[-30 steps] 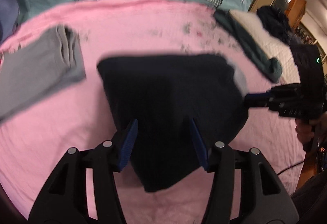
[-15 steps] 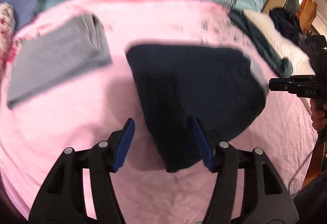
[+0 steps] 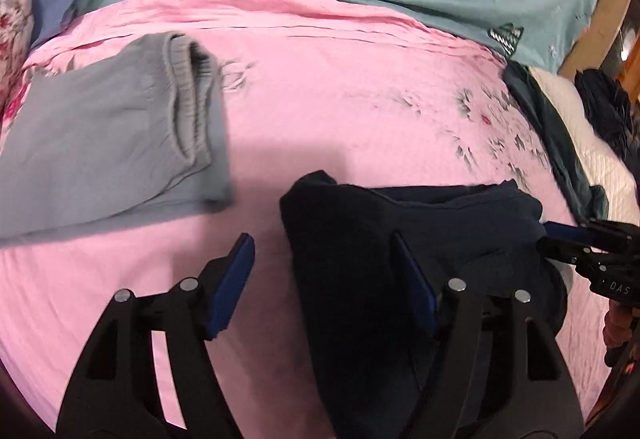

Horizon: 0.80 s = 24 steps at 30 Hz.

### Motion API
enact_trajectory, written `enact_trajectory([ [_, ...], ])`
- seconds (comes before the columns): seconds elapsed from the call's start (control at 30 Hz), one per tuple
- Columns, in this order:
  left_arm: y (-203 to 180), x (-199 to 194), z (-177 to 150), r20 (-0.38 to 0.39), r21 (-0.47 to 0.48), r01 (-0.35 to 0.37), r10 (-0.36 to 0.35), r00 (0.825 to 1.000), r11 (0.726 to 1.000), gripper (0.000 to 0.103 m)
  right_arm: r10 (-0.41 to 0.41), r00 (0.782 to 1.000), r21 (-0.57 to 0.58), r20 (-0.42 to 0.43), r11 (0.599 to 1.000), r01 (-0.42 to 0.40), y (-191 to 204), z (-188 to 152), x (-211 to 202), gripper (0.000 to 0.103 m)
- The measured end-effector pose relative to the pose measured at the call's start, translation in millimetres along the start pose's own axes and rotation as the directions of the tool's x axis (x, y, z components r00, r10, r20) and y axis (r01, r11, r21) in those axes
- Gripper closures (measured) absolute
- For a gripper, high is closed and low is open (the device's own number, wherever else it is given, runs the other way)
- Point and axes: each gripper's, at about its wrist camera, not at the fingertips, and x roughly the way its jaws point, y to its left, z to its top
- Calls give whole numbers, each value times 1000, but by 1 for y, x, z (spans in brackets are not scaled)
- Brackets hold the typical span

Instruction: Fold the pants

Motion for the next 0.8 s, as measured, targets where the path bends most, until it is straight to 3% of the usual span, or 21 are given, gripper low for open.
enact_trajectory([
  [0.07,-2,-22,0,48,1,-30,30,998,1000,32,-5,999,3,37,1000,5,6,1,-16,74],
  [0.17,-1,-60,-7,111,-53,-13,19,994,999,32,79,993,-13,88,997,-78,21,4,-31,73],
  [0.27,-4,-80,-34,109,-64,34,-27,994,997,32,208,975,-72,80,977,-202,49,12,-26,73],
  [0.37,-16,-84,-66,86,-34,69,-66,994,997,32,269,962,-147,54,955,-259,83,30,-4,73],
  [0.43,-18,-78,-83,58,-79,103,-98,994,992,32,334,942,-178,13,928,-326,103,50,18,73],
  [0.53,-18,-65,-101,38,-142,135,-131,991,981,32,357,932,-217,-59,907,-361,124,71,47,74],
  [0.63,-22,-54,-112,15,-135,136,-135,991,981,33,338,932,-238,-127,902,-360,134,82,77,74],
  [0.7,-19,-48,-117,-2,-154,150,-152,988,977,33,268,954,-254,-133,921,-294,132,85,95,96],
  [0.8,-22,-47,-119,-6,-117,136,-137,990,984,33,298,944,-170,-143,932,-320,118,93,107,100],
])
